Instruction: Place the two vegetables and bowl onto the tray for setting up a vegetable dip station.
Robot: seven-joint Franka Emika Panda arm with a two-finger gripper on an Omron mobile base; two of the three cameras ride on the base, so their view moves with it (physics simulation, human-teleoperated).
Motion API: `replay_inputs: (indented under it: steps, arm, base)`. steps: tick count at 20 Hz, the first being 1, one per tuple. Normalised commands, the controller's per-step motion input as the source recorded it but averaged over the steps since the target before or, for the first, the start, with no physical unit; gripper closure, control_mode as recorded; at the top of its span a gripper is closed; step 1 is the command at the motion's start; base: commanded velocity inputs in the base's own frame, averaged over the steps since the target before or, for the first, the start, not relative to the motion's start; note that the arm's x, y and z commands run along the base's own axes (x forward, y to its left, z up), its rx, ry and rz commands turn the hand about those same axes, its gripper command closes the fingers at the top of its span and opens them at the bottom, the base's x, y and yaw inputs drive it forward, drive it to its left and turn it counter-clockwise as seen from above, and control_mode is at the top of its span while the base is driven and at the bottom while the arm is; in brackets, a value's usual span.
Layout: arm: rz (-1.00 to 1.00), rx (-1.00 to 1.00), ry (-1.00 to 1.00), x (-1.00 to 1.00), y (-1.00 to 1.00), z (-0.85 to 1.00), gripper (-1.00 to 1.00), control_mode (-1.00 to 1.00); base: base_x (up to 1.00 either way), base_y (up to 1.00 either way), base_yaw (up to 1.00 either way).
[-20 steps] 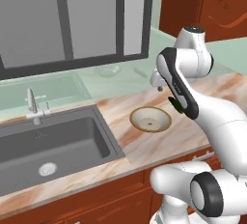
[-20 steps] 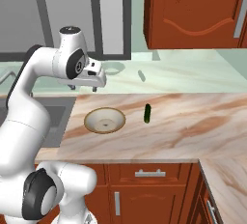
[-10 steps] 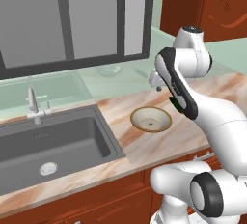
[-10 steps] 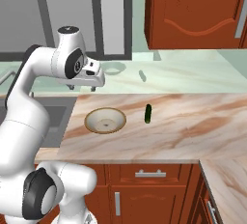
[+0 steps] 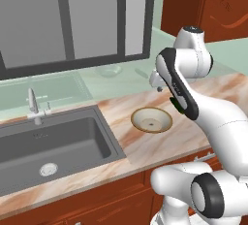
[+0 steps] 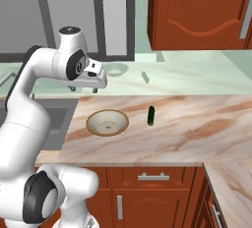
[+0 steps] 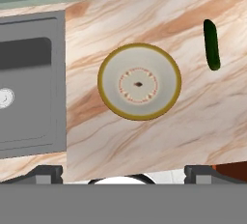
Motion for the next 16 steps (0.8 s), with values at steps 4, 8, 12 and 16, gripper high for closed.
replay_inputs:
  steps: [4,8,12,16]
  arm:
    - [0.0,0.0,0.0,0.0,0.0,0.0,-1.0,-1.0]
    - [0.0,0.0,0.0,0.0,0.0,0.0,-1.0,-1.0]
    - [-0.09,0.0,0.0,0.0,-0.03,-0.05,-1.0,-1.0]
    - [-0.12,0.0,0.0,-0.08,-0.17,-0.08,-1.0,-1.0]
  base:
    - [0.0,0.0,0.0]
    - [0.0,0.0,0.0]
    - [0.0,0.0,0.0]
    - [0.0,0.0,0.0]
